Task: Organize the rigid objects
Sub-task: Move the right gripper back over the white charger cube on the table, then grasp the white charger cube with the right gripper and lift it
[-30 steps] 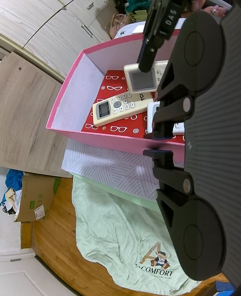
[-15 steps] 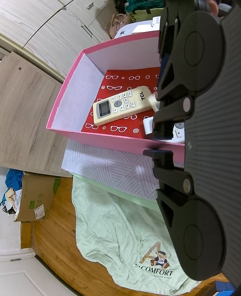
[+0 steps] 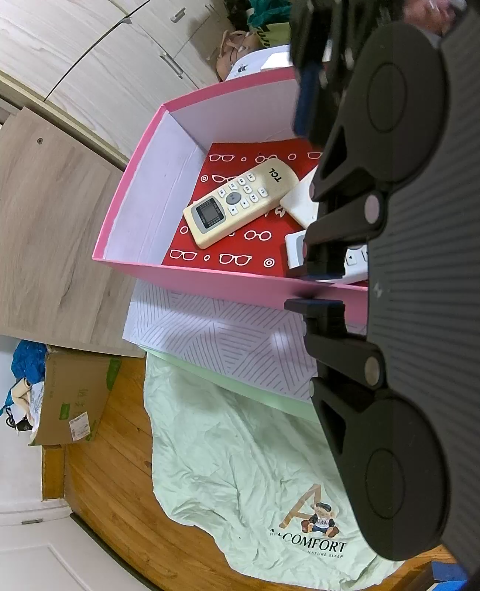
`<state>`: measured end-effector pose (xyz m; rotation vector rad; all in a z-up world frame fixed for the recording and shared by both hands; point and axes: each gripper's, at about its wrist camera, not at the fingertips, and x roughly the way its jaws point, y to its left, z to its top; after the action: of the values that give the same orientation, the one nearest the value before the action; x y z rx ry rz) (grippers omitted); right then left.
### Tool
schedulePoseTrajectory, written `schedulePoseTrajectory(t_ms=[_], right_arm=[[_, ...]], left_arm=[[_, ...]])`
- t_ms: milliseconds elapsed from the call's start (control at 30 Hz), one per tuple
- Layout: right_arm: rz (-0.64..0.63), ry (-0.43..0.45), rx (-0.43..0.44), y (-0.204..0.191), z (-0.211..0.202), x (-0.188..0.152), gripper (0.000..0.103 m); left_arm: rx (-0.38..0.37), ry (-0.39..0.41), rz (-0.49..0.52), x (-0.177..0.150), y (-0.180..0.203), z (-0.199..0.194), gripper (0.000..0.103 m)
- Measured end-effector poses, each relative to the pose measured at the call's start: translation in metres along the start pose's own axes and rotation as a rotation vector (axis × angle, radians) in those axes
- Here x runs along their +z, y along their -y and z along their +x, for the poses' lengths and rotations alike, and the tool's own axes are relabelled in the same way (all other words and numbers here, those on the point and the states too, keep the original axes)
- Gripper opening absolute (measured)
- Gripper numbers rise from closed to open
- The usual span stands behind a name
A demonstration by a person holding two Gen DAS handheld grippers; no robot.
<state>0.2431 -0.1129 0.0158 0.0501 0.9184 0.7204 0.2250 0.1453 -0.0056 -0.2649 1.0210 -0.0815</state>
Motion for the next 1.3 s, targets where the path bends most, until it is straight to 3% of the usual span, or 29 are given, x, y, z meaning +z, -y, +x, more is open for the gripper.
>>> schedulePoseTrajectory(t_ms=[67, 200, 267, 400, 467, 567, 767, 900, 1000, 1067, 1233, 1300], right_arm=[[-0.015, 0.019, -0.018, 0.002, -0.023, 0.002, 0.035], [-0.062, 0.067, -0.094, 0.007, -0.068, -0.007, 0.038], [-0.039, 0.083, -0.126, 0.019, -0.085, -0.012, 0.046], [0.022, 0.069, -0.183, 0.052, -0.100, -0.024, 0.047], [0.035, 0.052, -0.219, 0.066, -0.098, -0.030, 0.048], [0.051, 0.009, -0.182, 0.084, -0.085, -0.041, 0.050], [-0.170, -0.037, -0.197, 0.086, -0.048, -0.067, 0.050], [-0.309, -0.009, -0.247, 0.081, -0.031, -0.079, 0.050], [-0.368, 0.013, -0.231, 0.081, -0.024, -0.081, 0.052], [-0.385, -0.012, -0.243, 0.083, -0.017, -0.082, 0.060], [-0.350, -0.119, -0.239, 0.086, -0.001, -0.086, 0.062], [-0.340, -0.103, -0.239, 0.087, 0.001, -0.084, 0.062]], left_arm=[[0.001, 0.000, 0.007, 0.000, 0.001, 0.000, 0.008], [0.001, -0.003, 0.034, -0.001, 0.002, -0.001, 0.008], [0.006, 0.003, 0.055, -0.002, 0.004, -0.003, 0.008], [0.017, 0.011, 0.068, -0.003, 0.008, -0.004, 0.008], [0.016, 0.010, 0.060, -0.001, 0.006, -0.003, 0.008], [0.018, 0.001, 0.042, 0.001, 0.005, 0.001, 0.008], [0.033, -0.003, 0.046, 0.001, 0.007, 0.001, 0.008], [0.034, -0.002, 0.042, 0.001, 0.007, 0.000, 0.008], [0.045, 0.002, 0.054, 0.000, 0.010, 0.000, 0.008], [0.050, 0.004, 0.059, 0.000, 0.011, 0.000, 0.008], [0.052, 0.005, 0.070, -0.001, 0.012, -0.001, 0.008], [0.048, 0.003, 0.060, 0.000, 0.012, -0.001, 0.008]])
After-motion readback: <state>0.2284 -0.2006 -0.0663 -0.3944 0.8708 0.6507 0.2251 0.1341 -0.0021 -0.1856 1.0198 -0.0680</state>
